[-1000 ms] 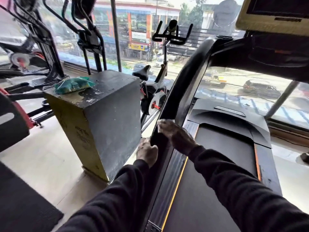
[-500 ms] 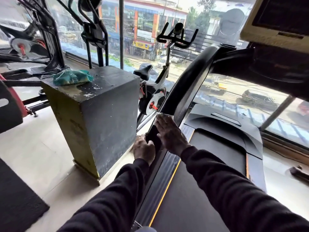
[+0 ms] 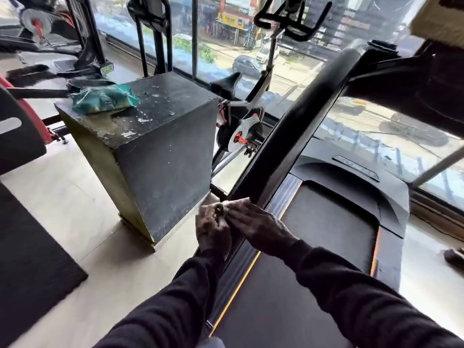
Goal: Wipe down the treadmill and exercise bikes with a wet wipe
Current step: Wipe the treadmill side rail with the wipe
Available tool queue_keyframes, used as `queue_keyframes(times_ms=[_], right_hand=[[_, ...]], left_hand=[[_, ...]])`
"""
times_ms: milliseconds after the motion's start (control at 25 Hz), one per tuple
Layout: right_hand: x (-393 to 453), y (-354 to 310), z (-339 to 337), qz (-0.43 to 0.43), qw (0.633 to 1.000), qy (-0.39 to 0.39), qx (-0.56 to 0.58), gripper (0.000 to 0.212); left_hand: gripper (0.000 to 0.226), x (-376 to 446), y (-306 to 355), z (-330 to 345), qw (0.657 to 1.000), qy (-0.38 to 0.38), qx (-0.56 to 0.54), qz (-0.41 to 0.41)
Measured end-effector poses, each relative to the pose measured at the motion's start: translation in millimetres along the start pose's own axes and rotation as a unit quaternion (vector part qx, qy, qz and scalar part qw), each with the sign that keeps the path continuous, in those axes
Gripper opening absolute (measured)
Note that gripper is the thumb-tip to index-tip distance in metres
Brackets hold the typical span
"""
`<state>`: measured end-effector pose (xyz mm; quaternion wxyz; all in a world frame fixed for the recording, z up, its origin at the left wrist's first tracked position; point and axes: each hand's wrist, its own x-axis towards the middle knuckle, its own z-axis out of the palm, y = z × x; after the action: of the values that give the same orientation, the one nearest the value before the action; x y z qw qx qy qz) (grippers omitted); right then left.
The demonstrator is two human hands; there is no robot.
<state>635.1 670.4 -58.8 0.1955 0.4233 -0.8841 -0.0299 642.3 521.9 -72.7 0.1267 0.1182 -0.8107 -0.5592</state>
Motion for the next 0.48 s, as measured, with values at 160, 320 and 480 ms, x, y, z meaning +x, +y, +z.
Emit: queue_keyframes(times_ms=[160, 320, 480], right_hand=[[37.5, 28.5, -41.9, 0.152, 0.988, -0.014, 0.038, 0.042], [21.1, 25.9, -62.5, 0.032, 0.996, -0.071, 0.043, 0.045], [42.9, 72.2, -80.9, 0.147, 0.984, -0.058, 0.086, 0.046]], left_hand=[[0.039, -1.7, 27.7, -8.7, 0.997, -0.034, 0.039, -0.05], [0.03, -5.9, 60.0, -16.4, 0.995, -0.059, 0.028, -0.082], [0.038, -3.9, 85.7, -6.4, 0.994, -0.068, 0.034, -0.082]])
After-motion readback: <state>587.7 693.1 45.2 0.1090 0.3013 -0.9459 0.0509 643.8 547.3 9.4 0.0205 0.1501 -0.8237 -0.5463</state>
